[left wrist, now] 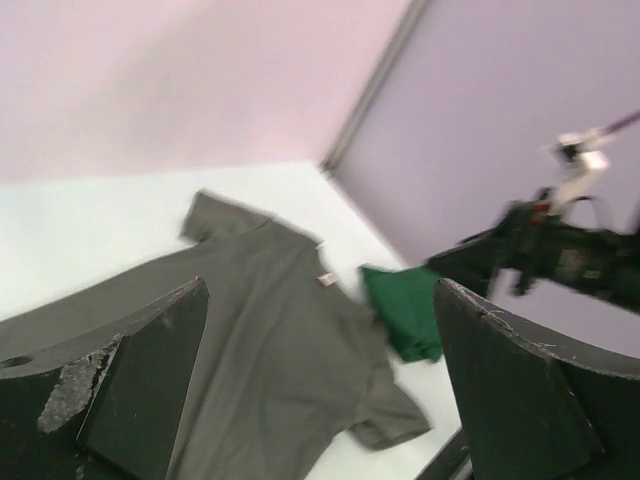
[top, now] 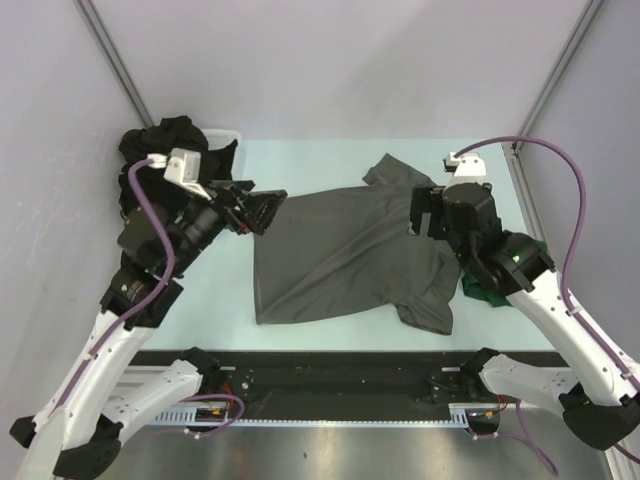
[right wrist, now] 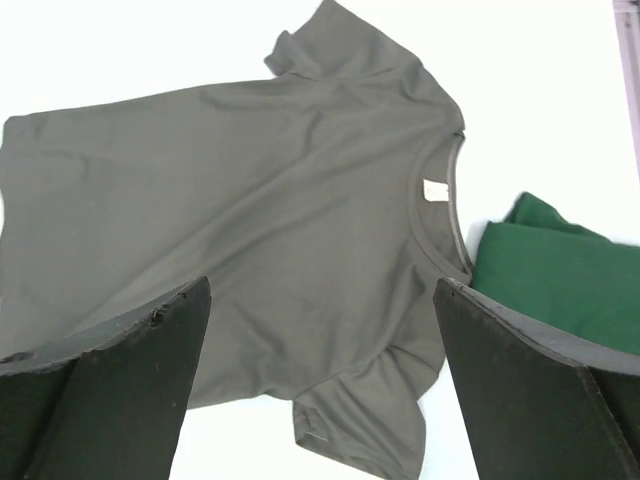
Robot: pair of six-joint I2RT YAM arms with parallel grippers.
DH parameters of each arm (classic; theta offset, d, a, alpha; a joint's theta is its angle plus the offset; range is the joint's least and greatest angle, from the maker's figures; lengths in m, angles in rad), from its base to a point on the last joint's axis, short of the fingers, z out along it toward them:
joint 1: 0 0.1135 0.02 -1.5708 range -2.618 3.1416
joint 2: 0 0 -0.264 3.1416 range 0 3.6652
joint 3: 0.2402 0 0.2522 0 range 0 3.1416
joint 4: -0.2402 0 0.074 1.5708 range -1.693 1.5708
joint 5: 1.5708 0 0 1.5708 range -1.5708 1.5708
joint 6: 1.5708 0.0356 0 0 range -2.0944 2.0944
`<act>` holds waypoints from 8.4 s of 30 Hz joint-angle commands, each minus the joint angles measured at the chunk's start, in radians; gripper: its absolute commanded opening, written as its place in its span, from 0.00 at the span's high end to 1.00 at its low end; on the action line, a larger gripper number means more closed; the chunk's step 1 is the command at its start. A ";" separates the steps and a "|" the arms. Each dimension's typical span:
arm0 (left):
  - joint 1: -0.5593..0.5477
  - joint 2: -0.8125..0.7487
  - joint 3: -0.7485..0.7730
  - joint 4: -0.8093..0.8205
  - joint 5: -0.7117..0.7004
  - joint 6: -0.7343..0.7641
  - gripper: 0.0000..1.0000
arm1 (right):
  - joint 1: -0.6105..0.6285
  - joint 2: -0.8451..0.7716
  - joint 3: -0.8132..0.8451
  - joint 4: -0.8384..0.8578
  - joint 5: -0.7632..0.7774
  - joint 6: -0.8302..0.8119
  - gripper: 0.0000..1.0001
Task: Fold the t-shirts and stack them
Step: Flatten out the tshirt, then grap the side of the flattened tshirt closest away from the robot with both arms
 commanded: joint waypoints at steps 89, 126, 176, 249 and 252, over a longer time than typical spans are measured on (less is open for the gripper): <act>-0.023 0.127 -0.069 -0.267 0.084 0.010 0.00 | 0.233 -0.091 -0.749 -0.243 0.177 1.127 0.03; -0.023 0.136 -0.055 -0.275 0.105 0.018 0.00 | 0.236 -0.226 -0.846 -0.238 0.088 1.154 0.31; -0.025 0.139 -0.073 -0.261 0.118 0.023 0.01 | 0.239 -0.146 -0.731 -0.244 0.149 1.052 1.00; -0.117 0.188 -0.486 -0.640 -0.082 -0.293 0.18 | -0.198 0.098 -0.404 0.033 -0.117 0.341 1.00; -0.118 0.195 -0.503 -0.617 -0.111 -0.303 0.19 | -0.200 0.088 -0.404 0.021 -0.124 0.334 1.00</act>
